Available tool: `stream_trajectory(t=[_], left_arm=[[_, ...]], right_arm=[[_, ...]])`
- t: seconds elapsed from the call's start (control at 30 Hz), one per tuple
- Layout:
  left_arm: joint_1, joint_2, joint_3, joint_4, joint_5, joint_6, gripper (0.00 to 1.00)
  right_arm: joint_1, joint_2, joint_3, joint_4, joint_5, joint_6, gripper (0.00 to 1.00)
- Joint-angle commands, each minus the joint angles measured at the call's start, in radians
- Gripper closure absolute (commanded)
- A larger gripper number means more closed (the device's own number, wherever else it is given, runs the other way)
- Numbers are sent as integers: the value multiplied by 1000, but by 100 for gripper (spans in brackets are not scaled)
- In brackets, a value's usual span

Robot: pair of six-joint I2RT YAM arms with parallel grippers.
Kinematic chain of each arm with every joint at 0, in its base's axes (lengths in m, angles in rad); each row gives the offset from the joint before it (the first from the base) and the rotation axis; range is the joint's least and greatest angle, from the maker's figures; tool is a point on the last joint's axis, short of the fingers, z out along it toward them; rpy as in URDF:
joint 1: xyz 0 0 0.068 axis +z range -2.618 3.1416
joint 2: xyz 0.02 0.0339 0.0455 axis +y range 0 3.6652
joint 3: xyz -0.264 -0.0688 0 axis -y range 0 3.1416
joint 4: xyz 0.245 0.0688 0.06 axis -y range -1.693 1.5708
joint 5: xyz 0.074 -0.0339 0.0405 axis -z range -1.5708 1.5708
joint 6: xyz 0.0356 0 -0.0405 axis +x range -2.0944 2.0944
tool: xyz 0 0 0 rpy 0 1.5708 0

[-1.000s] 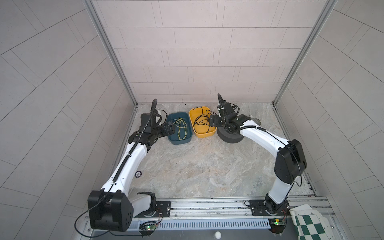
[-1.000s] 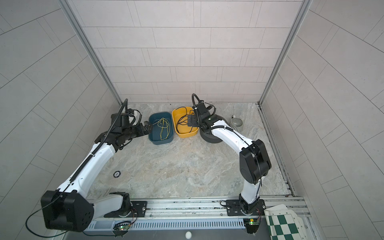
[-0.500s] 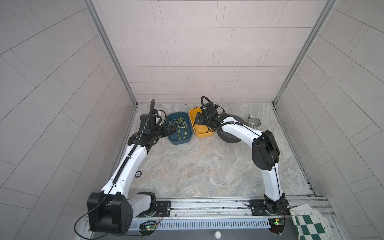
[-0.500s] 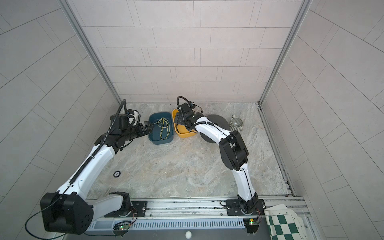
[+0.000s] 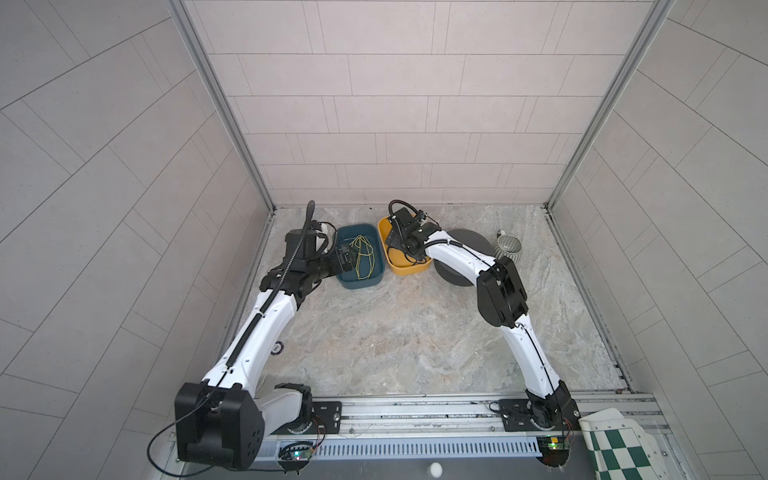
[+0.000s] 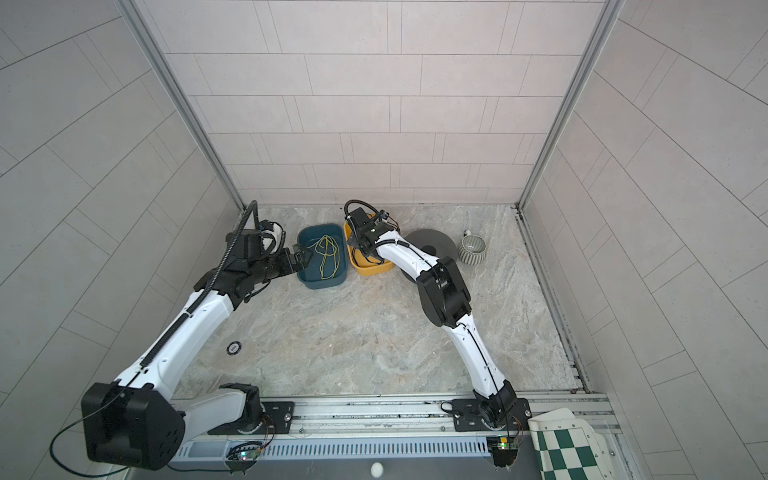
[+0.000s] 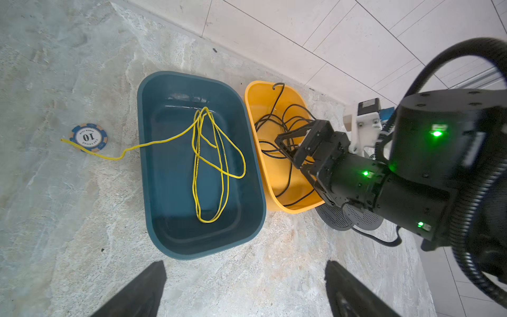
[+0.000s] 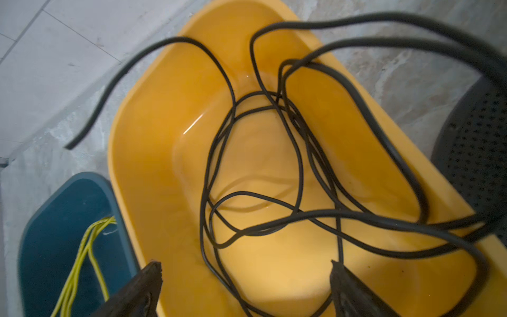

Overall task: Wrap the cables
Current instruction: 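Lower the right gripper into the yellow tub and grasp the black cable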

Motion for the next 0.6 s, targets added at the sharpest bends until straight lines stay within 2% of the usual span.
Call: stream_trajectory(t=[0.0, 0.17, 0.37, 0.57], left_arm=[[-10, -19, -9, 19, -16, -4, 4], [-16, -20, -11, 19, -23, 0, 5], [-20, -24, -11, 16, -38, 1, 5], [-20, -27, -12, 14, -50, 3, 5]], right_arm=[[-15, 58, 66, -79, 34, 46, 7], [-28, 142, 203, -163, 55, 1, 8], [-66, 191, 229, -189, 37, -19, 13], [-74, 223, 250, -225, 57, -93, 19]])
